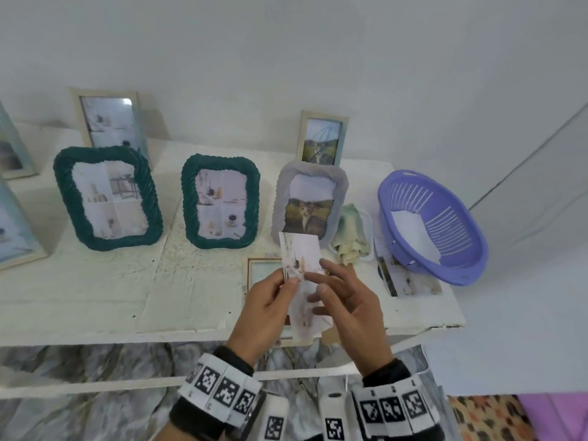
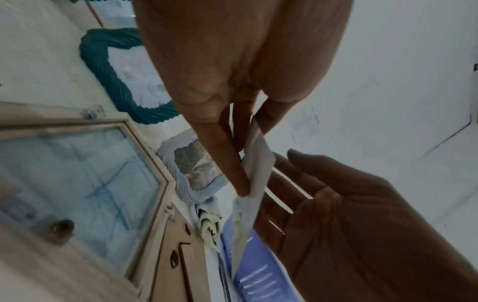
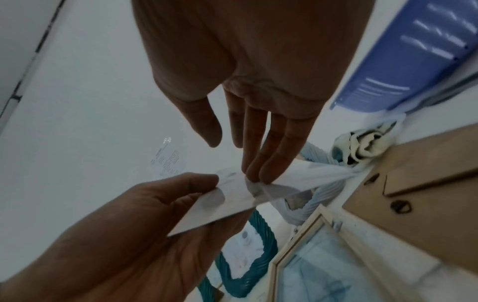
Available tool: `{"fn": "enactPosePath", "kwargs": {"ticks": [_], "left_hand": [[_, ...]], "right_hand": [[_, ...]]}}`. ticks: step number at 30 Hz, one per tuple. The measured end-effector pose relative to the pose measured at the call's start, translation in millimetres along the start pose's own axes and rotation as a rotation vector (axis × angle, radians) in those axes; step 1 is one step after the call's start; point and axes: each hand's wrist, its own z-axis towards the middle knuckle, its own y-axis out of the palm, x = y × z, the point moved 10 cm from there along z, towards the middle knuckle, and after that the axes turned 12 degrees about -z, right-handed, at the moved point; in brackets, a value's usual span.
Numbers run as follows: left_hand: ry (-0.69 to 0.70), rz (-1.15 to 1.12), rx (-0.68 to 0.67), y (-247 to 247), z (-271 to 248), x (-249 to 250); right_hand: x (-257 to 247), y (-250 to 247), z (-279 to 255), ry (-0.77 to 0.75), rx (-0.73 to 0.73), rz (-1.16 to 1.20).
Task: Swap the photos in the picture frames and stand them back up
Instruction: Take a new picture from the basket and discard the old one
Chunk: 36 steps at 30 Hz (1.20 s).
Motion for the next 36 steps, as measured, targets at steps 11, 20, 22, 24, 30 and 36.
{"fn": "enactPosePath", "kwargs": {"ticks": [11,20,22,24,30,36], "left_hand": [[-0.055,0.104,0.120,38.5,31.4,-14.6],[-0.168,0.161,0.343,100.5,80.3,-62.0],[-0.185,0.148,0.388,115.1,84.1,-69.0],[-0.196,0.115,0.415,132.2,88.8,-76.1],[-0.273,0.274,0.414,176.6,112.8,-94.9],[-0.350,0.567,0.409,188.3,123.6,-99.6]], "right_hand": [[15.4,-156.9,28.8,-0.162,0.324,-0.926],[67.3,-218.8,66.0,-0.303,0.135,-1.171],[62.8,-232.8,66.3,-0.352,0.157,-1.079],[57.4,-247.8,69.1,-0.384,0.172,-0.970],[51.1,-259.7,74.0,-0.467,0.112,-0.893],[55.7,-246.4,70.2,-0.523,0.063,-0.927]]}}
